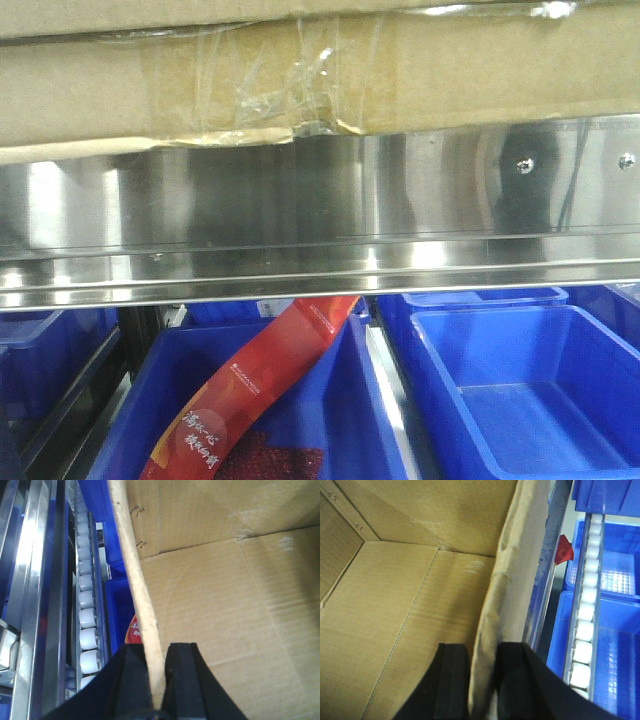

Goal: Grab carton from right shelf to conveyor
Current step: 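Lift the carton off the shelf with both grippers, then hold the carton and drive the base away from the shelf, then carry the carton across the floor toward the red conveyor, then position the held carton above the grey conveyor belt, then lower the carton onto the belt with both grippers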

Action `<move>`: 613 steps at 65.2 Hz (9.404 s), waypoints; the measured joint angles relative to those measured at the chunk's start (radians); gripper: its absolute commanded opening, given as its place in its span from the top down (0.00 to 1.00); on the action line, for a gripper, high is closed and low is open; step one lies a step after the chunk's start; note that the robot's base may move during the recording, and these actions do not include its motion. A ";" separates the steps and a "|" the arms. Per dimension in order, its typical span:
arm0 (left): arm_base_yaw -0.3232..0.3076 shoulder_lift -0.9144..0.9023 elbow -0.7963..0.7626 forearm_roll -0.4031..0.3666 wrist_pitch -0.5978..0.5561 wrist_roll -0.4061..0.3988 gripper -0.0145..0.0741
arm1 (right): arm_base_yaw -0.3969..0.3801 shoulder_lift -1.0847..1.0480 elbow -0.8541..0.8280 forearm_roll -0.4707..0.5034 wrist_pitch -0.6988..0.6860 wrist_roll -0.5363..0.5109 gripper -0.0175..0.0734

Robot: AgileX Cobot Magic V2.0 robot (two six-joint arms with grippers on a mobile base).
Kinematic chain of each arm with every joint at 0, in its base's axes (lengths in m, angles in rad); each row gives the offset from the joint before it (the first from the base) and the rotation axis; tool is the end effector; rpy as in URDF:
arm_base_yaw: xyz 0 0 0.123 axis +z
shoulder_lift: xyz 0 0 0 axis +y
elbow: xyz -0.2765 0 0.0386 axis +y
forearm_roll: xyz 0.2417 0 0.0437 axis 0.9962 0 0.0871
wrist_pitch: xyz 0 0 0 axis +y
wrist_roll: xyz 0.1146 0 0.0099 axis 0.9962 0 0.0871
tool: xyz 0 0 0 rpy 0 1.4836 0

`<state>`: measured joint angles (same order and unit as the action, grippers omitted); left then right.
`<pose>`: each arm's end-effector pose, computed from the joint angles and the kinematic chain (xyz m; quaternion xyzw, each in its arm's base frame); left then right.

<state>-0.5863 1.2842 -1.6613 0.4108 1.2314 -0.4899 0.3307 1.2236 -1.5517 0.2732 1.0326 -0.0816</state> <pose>0.2290 -0.1001 0.4569 0.0307 0.9006 -0.0214 0.4331 0.2270 0.1061 0.4521 -0.1720 0.8633 0.1913 0.4342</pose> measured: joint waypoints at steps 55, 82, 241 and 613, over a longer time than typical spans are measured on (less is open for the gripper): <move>0.000 0.000 0.001 0.002 -0.001 0.000 0.85 | 0.000 0.001 0.000 0.001 -0.003 -0.002 0.88; 0.000 0.000 0.001 0.005 -0.002 0.000 0.85 | 0.000 0.001 0.000 0.004 -0.003 -0.002 0.88; -0.001 -0.002 0.001 0.010 -0.002 0.000 0.85 | 0.002 0.001 0.000 0.004 -0.007 -0.002 0.88; -0.006 0.000 0.001 0.082 -0.042 0.000 0.85 | 0.002 0.004 0.000 0.008 -0.032 -0.002 0.88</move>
<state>-0.5925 1.2841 -1.6606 0.4927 1.1898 -0.4899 0.3323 1.2275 -1.5517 0.2814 1.0009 -0.0831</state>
